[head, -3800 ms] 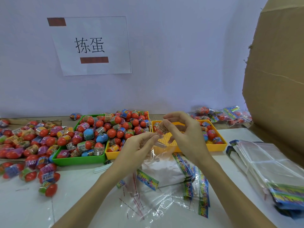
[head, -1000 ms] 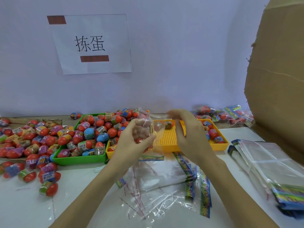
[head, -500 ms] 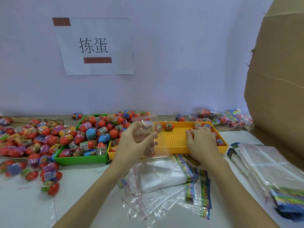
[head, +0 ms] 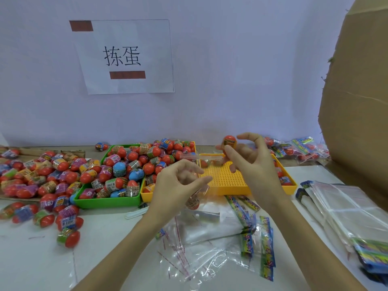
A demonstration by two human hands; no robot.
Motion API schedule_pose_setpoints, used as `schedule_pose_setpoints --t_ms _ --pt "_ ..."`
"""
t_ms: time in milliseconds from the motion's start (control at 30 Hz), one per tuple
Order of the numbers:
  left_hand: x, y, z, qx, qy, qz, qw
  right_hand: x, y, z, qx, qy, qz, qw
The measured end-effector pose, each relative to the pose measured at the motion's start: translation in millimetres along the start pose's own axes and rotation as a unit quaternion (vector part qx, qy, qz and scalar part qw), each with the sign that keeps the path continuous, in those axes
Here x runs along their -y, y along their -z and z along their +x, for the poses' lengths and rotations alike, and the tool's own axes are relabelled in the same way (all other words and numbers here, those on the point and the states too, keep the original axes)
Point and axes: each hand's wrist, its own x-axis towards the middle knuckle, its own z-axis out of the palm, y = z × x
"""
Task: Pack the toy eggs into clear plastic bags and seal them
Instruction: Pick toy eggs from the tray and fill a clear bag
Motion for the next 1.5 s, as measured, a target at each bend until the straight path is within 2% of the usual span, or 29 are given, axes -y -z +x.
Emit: schedule_pose_setpoints --t_ms 133,333,400,500,800,1000,1300,1500 --pt "1 -1 -1 -0.001 -0.004 0.003 1.000 12 -3 -5 0.073 0.006 0.039 0.997" --pt "-2 -4 -2 -0.007 -0.005 0.003 1.000 13 -10 -11 0.112 0.069 -0.029 0.991" --pt "-2 -4 -3 -0.012 -0.015 -0.005 1.000 10 -10 -12 0.110 0.081 -0.089 0.987" --pt "-3 -4 -4 -0.015 -0.041 0.006 0.999 2 -8 -13 0.110 0.101 -0.201 0.968" --pt "1 -4 -1 -0.033 -0.172 0.078 0.982 -8 -8 -10 0.147 0.091 -0.223 0.959" --pt "1 -3 0 -0.018 -0.163 0.098 0.982 -9 -10 -9 0.148 0.077 -0.230 0.959" --pt "-1 19 7 0.048 -0.131 0.159 0.977 -6 -6 -8 0.139 0.050 -0.241 0.959" --pt "-1 26 10 0.081 -0.123 0.142 0.979 -7 0 -7 0.164 0.046 -0.274 0.947"
